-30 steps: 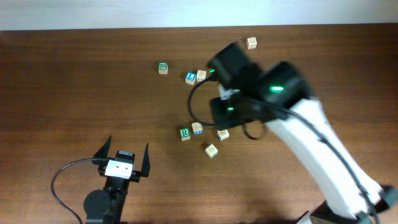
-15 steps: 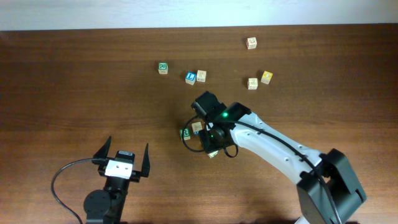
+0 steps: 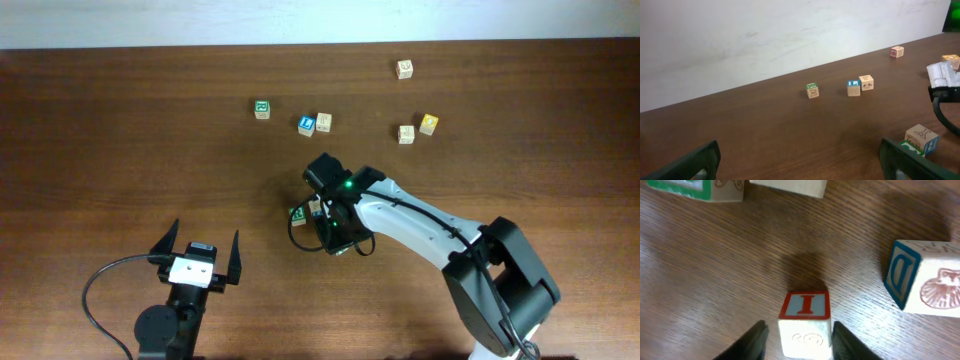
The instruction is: Rotate 4 blocks
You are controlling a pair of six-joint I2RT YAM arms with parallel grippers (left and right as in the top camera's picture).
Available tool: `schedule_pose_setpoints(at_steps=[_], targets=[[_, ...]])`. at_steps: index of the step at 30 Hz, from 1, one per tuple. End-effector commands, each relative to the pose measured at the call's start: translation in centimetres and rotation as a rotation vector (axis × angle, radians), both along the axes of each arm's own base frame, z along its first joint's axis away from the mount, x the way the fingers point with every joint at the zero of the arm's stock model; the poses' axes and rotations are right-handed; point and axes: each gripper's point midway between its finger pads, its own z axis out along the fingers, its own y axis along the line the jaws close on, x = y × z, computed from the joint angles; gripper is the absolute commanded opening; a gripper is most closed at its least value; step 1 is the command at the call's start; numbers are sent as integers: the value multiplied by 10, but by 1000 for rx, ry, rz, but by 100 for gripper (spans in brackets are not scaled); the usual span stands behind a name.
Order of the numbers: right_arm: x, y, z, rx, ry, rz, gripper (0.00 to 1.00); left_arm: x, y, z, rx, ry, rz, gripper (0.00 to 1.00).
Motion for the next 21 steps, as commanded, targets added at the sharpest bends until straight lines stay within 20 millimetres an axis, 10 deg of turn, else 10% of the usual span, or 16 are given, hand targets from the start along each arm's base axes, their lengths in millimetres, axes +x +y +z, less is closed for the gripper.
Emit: schedule_pose_setpoints(at_steps=[1, 21], targets=[[1, -3, -5, -4, 20, -24, 35, 0, 1, -1, 13, 1, 3, 99], [95, -4, 23, 78, -262, -320, 20, 0, 1, -1, 13, 1, 3, 99]])
